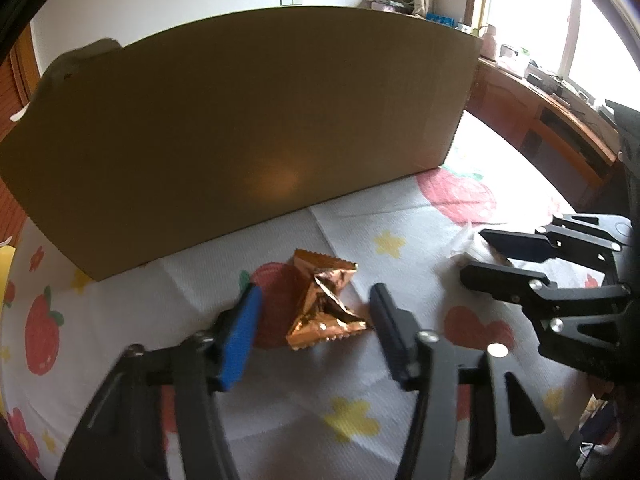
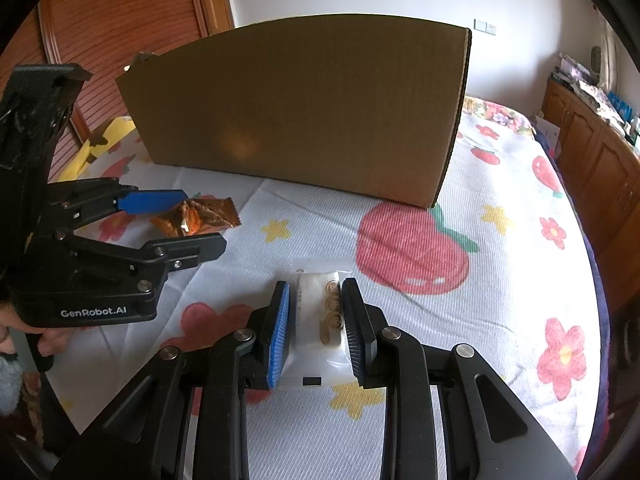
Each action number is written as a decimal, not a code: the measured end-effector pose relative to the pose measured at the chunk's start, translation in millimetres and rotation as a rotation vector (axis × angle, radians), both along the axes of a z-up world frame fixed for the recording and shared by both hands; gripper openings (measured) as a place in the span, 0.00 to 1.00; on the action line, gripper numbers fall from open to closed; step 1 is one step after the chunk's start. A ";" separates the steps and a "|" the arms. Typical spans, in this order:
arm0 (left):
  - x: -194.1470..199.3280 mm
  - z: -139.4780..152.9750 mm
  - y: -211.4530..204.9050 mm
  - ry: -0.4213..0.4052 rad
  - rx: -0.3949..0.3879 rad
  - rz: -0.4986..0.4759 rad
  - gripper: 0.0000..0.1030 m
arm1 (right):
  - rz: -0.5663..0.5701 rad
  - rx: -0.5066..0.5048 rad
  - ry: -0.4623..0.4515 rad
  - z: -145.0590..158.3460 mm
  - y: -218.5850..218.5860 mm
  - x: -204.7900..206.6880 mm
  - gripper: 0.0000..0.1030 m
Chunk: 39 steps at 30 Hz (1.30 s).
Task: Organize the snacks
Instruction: 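Grasp the copper-foil candy with the left tool, then lift both held snacks and carry them over the cardboard box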
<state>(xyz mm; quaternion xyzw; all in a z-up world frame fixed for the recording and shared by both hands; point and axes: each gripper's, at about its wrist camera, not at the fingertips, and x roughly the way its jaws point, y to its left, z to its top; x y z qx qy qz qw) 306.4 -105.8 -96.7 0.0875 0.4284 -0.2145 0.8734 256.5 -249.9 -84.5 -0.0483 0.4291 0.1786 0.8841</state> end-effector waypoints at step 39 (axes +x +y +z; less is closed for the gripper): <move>-83.6 135.0 60.0 -0.272 -0.161 -0.005 0.27 | -0.017 0.081 -0.241 126.0 -36.0 -54.3 0.19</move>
